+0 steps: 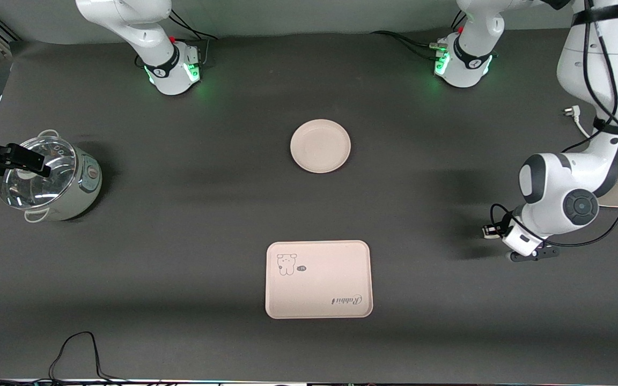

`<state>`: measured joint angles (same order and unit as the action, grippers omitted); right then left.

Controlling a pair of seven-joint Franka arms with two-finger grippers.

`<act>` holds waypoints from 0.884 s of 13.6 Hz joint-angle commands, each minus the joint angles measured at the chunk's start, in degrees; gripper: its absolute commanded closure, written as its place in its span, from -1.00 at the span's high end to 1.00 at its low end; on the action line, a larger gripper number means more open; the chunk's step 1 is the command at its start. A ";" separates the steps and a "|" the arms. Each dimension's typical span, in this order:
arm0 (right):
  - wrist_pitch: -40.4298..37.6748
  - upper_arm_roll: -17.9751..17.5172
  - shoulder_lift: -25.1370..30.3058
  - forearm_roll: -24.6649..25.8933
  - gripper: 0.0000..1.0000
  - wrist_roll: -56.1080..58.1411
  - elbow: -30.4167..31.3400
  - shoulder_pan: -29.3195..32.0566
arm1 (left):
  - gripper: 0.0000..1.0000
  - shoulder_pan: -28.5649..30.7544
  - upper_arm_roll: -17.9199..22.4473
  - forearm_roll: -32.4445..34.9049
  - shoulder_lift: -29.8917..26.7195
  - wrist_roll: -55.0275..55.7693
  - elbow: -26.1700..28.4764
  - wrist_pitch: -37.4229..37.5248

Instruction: Place bun in plate and plate on tray

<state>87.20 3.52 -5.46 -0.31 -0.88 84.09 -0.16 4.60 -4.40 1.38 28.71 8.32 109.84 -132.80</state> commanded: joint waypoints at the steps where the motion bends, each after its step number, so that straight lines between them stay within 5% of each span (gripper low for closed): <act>1: -0.10 0.69 0.28 -0.40 1.00 0.97 0.11 -0.54 | -0.58 -0.12 0.18 -0.59 -11.09 -1.20 0.64 11.28; 7: -0.36 0.61 0.45 -0.40 1.00 0.79 0.28 -0.63 | -0.49 -0.12 0.18 -0.59 -26.85 -1.20 -10.94 43.19; 12: -0.36 0.52 0.28 -0.40 1.00 1.06 0.19 -0.63 | -0.49 -1.69 -1.47 -1.11 -27.22 0.29 -18.86 51.50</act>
<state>87.15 3.52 -5.48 -0.31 -0.88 84.16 -0.19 4.34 -4.88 0.91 -0.77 7.97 94.51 -83.04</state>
